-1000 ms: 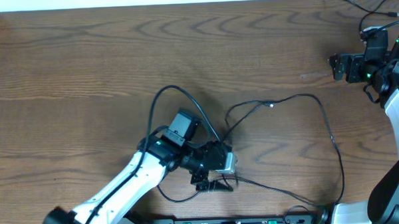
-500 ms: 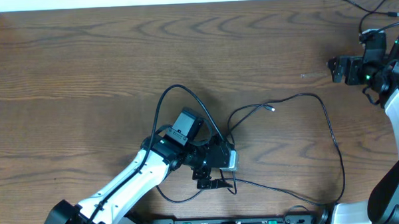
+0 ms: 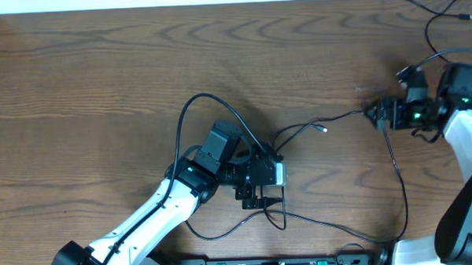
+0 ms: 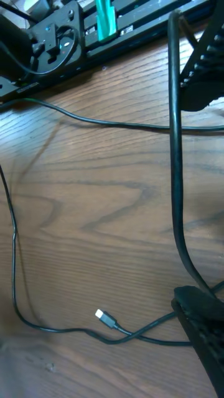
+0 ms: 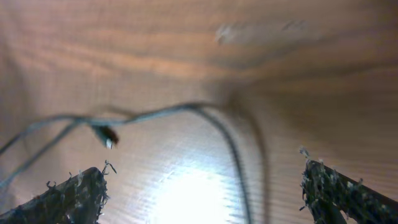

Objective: Untangle cables

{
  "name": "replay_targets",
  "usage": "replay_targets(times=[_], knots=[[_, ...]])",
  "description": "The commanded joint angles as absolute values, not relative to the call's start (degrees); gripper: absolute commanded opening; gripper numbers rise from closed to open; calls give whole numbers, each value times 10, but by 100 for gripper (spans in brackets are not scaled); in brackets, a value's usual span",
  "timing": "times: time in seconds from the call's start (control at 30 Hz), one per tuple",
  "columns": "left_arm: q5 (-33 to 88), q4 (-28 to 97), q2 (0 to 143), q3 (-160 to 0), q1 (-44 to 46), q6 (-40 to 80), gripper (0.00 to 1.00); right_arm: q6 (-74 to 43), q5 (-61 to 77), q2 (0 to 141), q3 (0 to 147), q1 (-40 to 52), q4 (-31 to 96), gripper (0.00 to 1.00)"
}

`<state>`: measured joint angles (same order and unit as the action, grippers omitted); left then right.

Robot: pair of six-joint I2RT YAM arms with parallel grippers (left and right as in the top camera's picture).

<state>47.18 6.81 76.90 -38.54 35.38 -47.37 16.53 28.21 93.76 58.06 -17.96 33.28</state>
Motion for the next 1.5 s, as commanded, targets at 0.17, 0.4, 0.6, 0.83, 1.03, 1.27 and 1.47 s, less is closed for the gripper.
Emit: replay_targets(times=[0.17, 0.4, 0.6, 0.83, 1.03, 1.27, 1.47], knots=[[469, 65, 762, -384, 355, -422, 95, 208, 304, 976, 512, -160, 309, 99], [469, 65, 762, -384, 355, -413, 95, 208, 308, 976, 460, -160, 280, 99], [469, 60, 762, -384, 355, -413, 95, 224, 481, 976, 419, -158, 251, 99], [469, 35, 764, -384, 355, -413, 95, 258, 596, 976, 413, -102, 249, 99], [469, 33, 770, -384, 355, -413, 95, 258, 617, 976, 413, -16, 234, 99], [468, 33, 775, -384, 355, -413, 95, 258, 600, 976, 413, 96, 193, 99], [440, 33, 789, -384, 355, -412, 95, 269, 567, 976, 413, 149, 193, 99]])
